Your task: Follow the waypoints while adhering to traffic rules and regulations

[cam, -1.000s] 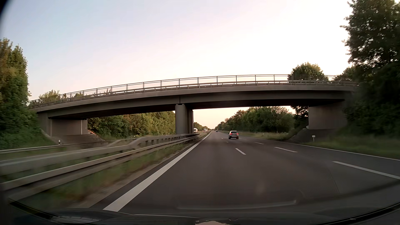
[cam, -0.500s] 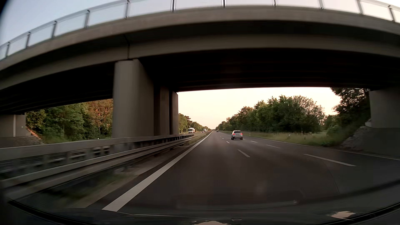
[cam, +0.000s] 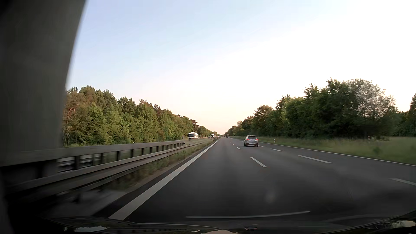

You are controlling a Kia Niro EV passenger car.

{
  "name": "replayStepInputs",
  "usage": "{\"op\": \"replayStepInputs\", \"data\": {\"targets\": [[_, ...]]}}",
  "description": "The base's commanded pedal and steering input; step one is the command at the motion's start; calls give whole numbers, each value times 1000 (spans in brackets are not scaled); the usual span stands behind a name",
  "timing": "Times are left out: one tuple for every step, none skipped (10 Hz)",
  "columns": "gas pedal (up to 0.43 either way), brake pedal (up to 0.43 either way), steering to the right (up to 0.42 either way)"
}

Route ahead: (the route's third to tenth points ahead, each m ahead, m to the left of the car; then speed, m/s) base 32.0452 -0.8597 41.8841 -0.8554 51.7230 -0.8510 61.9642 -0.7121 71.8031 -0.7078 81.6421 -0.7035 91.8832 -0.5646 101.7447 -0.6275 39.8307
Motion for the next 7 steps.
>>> {"op": "replayStepInputs", "data": {"targets": [[520, 18, -3], [520, 18, -3], [520, 18, -3], [520, 18, -1], [520, 18, 0], [520, 18, 0], [520, 18, 0]]}}
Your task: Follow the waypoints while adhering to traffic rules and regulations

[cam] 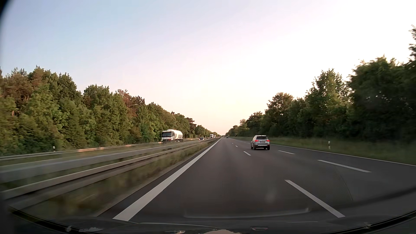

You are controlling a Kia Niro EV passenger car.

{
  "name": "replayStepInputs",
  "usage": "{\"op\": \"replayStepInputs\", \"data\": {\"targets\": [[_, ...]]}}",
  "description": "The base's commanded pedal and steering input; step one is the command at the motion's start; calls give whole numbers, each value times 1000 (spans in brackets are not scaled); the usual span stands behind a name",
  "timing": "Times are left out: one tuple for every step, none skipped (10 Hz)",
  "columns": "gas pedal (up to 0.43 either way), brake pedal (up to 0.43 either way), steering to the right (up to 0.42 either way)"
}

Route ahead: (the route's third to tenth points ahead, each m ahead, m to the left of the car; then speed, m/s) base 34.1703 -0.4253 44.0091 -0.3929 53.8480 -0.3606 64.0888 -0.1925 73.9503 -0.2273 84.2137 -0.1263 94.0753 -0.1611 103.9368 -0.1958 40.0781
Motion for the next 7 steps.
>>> {"op": "replayStepInputs", "data": {"targets": [[520, 12, 0], [520, 18, 0], [520, 18, 0], [520, 18, 0], [520, 18, -1], [520, 18, -1], [520, 12, -3]]}}
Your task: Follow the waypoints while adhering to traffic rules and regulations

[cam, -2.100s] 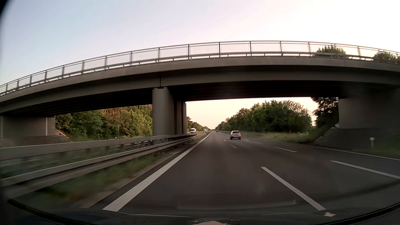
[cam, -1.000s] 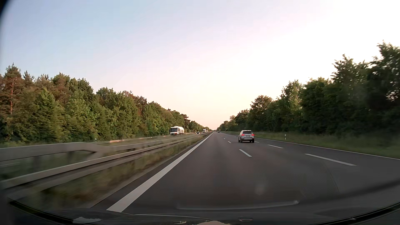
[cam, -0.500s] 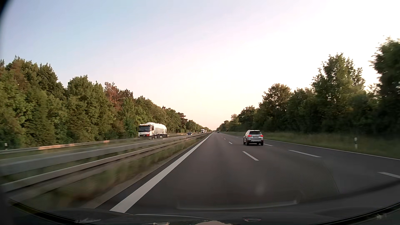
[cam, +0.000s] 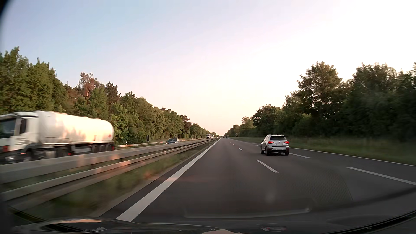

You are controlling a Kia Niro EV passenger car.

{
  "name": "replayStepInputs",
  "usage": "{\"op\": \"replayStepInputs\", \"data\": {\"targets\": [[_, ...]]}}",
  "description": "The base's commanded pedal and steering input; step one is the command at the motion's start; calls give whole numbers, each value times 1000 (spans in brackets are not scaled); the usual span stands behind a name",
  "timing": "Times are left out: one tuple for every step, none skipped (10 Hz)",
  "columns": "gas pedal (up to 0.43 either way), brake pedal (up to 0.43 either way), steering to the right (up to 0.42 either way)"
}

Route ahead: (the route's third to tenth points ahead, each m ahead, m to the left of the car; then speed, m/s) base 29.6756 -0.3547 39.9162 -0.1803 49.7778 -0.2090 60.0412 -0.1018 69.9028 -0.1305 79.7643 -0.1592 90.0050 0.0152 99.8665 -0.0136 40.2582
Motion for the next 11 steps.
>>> {"op": "replayStepInputs", "data": {"targets": [[520, 18, -3], [520, 18, -3], [520, 18, -3], [520, 12, -3], [520, 12, -3], [520, 18, -3], [520, 12, -2], [520, 18, 0], [520, 18, 0], [520, 18, 1], [520, 18, 0]]}}
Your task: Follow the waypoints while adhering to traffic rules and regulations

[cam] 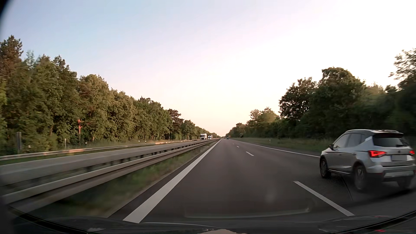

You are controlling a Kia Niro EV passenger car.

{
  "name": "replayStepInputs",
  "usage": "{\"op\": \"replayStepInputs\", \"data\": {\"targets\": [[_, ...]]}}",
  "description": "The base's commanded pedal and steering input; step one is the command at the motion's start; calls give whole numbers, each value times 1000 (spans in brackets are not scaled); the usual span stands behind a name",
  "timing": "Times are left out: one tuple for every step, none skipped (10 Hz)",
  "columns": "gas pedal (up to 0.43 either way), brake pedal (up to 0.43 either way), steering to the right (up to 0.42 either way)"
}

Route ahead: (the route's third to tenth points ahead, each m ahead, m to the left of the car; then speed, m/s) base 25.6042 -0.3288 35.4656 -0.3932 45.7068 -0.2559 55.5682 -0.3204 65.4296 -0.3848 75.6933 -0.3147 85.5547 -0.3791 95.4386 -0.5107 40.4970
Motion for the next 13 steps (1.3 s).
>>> {"op": "replayStepInputs", "data": {"targets": [[520, 18, 0], [520, 18, 0], [520, 18, 1], [520, 18, 1], [520, 18, 0], [512, 18, 0], [500, 18, 0], [480, 18, 0], [449, 18, 0], [441, 18, 0], [429, 18, 0], [429, 18, 0], [429, 18, 0]]}}
